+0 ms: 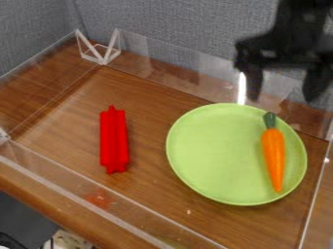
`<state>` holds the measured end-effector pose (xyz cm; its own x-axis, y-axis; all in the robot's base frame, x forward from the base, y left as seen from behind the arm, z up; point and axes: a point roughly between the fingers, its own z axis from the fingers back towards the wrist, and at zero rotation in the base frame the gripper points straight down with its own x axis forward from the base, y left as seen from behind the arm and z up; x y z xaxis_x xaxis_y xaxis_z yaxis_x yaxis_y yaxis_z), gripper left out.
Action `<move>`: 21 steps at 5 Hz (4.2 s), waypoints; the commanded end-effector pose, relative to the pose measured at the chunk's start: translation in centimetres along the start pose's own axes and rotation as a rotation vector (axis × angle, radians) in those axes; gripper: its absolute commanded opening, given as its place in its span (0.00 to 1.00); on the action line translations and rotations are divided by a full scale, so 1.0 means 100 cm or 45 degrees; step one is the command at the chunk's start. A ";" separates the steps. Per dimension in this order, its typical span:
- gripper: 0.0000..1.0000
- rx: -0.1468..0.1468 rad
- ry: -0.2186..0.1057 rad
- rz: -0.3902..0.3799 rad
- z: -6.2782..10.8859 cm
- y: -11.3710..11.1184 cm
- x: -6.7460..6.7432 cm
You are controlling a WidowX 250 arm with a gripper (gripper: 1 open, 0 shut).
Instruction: Put the carrot on the green plate
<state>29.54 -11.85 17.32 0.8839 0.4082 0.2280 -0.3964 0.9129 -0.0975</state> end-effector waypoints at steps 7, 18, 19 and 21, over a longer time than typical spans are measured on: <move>1.00 0.093 -0.016 0.043 0.016 0.046 -0.012; 1.00 0.272 -0.053 0.268 0.017 0.027 -0.024; 1.00 0.265 -0.044 0.240 0.009 0.025 -0.030; 1.00 0.257 -0.034 0.159 0.004 0.030 -0.034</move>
<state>25.09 -10.43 15.39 0.8227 0.5201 0.2295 -0.5528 0.8261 0.1094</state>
